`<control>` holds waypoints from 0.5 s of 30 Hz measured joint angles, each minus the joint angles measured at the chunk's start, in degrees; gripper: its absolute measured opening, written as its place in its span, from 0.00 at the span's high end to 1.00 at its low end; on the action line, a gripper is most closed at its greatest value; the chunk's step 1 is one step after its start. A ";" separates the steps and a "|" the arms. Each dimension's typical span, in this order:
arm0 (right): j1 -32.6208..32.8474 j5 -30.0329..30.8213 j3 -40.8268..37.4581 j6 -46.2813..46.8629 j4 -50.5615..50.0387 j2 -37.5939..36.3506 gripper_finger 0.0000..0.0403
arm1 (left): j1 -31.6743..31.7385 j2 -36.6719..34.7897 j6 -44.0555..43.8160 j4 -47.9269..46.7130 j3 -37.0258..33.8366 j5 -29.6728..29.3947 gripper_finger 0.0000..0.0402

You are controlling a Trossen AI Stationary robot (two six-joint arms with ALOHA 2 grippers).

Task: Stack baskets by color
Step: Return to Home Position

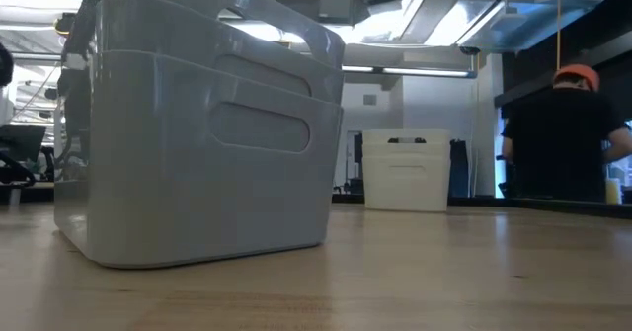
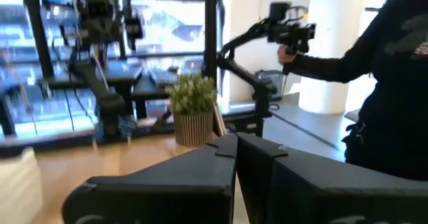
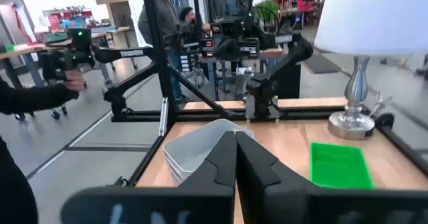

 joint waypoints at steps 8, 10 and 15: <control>0.00 3.60 -0.33 -2.21 -5.03 -2.96 1.00 | 4.17 -9.09 4.11 -6.32 -2.24 1.95 1.00; 0.00 3.77 -1.13 -2.43 -5.19 -3.99 1.00 | 4.98 -11.22 4.16 -7.52 -2.93 1.96 1.00; 0.00 4.27 -5.11 -1.97 -5.58 -9.73 1.00 | 6.38 -16.88 4.16 -10.03 -4.49 1.94 1.00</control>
